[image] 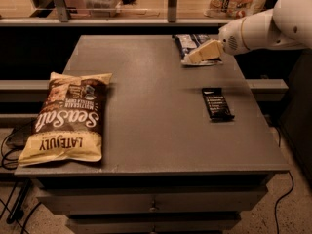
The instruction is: Move blue chip bag near brown chip bag
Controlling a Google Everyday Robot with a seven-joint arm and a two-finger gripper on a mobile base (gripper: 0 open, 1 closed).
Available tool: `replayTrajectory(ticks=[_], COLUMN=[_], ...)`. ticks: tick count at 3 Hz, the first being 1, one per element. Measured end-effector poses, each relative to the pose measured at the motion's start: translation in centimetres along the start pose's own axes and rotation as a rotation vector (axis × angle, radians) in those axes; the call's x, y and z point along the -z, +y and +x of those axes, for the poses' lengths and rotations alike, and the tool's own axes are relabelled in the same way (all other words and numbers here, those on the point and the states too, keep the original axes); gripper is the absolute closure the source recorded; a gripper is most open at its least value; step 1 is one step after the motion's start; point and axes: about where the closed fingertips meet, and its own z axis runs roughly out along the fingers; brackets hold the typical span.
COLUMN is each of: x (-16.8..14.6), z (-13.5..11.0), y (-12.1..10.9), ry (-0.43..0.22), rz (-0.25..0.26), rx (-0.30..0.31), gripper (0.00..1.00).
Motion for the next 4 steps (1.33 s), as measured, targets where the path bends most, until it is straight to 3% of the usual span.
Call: replayTrajectory(ticks=[3, 4], x=[-5.6, -7.0], z=[3.3, 3.8], y=[-4.8, -4.9], ry=[-0.036, -0.01], rz=[-0.016, -0.034], rx=[-0.141, -0.126], gripper=[0.0, 0.17])
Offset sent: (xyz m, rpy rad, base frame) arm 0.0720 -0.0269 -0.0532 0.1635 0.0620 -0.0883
